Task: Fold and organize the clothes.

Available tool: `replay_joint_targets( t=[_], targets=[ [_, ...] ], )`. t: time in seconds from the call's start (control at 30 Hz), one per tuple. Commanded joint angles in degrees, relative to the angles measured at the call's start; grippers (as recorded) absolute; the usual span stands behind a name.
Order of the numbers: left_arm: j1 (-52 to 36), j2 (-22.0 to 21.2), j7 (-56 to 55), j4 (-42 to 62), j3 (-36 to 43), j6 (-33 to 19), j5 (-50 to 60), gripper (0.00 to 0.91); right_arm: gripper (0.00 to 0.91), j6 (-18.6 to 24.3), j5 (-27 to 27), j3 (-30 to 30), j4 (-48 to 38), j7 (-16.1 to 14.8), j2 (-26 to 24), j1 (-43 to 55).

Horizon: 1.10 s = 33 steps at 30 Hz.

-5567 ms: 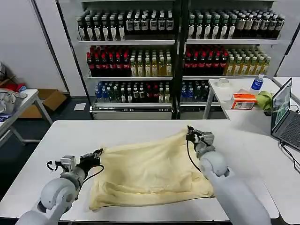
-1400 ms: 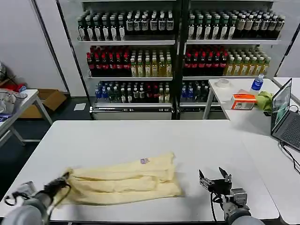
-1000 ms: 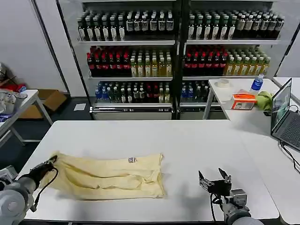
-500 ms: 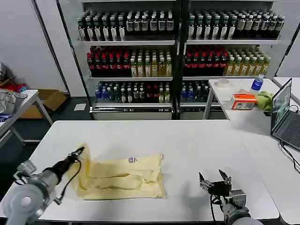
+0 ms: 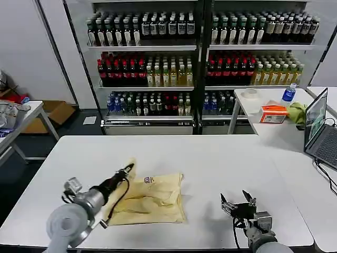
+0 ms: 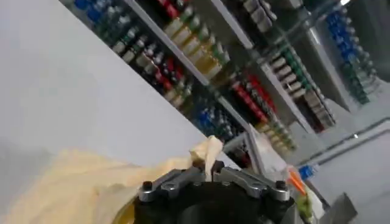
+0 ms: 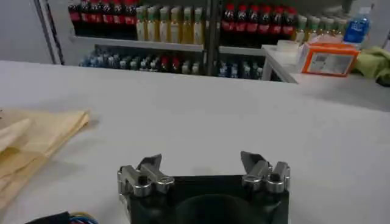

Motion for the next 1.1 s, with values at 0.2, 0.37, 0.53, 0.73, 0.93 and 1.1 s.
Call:
replay_joint_targets(
  t=[0.2,0.37,0.53,0.73,0.93,1.1],
  targets=[
    [-4.52,-1.98,-0.91,5.85,12.90,-0.51,9.51,0.413,0.907,-0.02,0.11,-0.62,-0.60,0.00,0.01,1.21],
    [-5.77,-1.10,-0.60,5.32,13.08,-0.37,9.18,0.907,0.907,-0.11,0.04,-0.80,-0.57,0.05,0.11,1.20],
    [-4.91,-0.41,0.38,2.33,12.53,-0.30,8.70,0.907,0.907,-0.22,0.02,-0.69,-0.41,0.14,0.21,1.12],
    [-2.16,1.72,1.03,-2.48,8.32,-0.58,5.23,0.907,0.907,-0.28,0.02,-0.48,-0.01,0.19,0.08,0.78],
    [3.18,4.98,1.26,-3.98,-0.44,-0.09,5.60,0.907,0.907,-0.19,-0.05,-0.66,0.07,0.10,0.06,0.73],
    [10.41,8.02,2.08,-4.38,-5.26,0.51,12.88,0.907,0.907,-0.09,-0.10,-0.99,-0.08,0.01,0.24,0.95]
  ],
)
